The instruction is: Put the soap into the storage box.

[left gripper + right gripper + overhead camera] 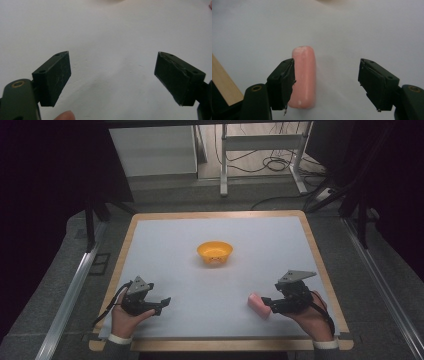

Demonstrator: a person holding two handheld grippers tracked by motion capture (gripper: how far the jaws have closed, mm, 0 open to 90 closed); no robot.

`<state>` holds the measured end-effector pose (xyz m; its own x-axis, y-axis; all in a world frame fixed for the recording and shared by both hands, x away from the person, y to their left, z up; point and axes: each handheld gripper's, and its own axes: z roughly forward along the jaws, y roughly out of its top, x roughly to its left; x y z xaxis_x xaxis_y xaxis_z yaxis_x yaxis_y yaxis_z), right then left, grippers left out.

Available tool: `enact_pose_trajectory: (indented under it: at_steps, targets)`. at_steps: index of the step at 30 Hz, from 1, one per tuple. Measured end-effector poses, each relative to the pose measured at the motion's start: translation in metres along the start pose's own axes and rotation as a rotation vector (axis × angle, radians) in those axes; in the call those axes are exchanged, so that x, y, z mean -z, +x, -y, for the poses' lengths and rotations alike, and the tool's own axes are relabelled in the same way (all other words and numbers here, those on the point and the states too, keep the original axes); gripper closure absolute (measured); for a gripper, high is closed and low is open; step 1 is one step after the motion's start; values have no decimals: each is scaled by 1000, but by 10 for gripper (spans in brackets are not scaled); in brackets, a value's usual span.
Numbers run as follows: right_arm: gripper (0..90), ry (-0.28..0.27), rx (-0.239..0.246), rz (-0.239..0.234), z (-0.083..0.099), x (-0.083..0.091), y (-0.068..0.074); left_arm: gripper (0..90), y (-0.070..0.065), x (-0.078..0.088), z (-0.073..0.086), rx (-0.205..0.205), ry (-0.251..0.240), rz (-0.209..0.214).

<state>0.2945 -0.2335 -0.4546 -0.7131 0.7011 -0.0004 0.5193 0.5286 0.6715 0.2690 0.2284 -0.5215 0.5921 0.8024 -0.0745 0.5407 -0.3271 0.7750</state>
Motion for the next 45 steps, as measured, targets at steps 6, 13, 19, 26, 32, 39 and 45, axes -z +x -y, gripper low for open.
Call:
enact_pose_trajectory:
  at_steps: [6, 13, 19, 26, 32, 39, 45]
  targets:
    - [297, 39, 15, -25, -2, -8, 9, 143, -1, -1, 0, -5, 3, -1]
    - [312, 104, 41, -43, -4, -22, 18, 143, -1, -2, 0, -5, 3, 1]
    - [340, 169, 37, -47, -4, -35, 21, 143, -1, -2, 0, -4, 3, 4]
    - [395, 230, 45, -30, -5, -48, 23, 143, -1, -3, 1, -6, 9, 6]
    - [584, 279, 26, -30, -3, -55, 23, 143, -1, -2, 1, -4, 3, 7]
    - [596, 283, 22, -11, -4, -52, 21, 143, 0, -2, 1, 0, 0, 6]
    - [596, 217, 3, -20, -5, -35, 15, 143, 0, -2, 1, 2, 0, 7]
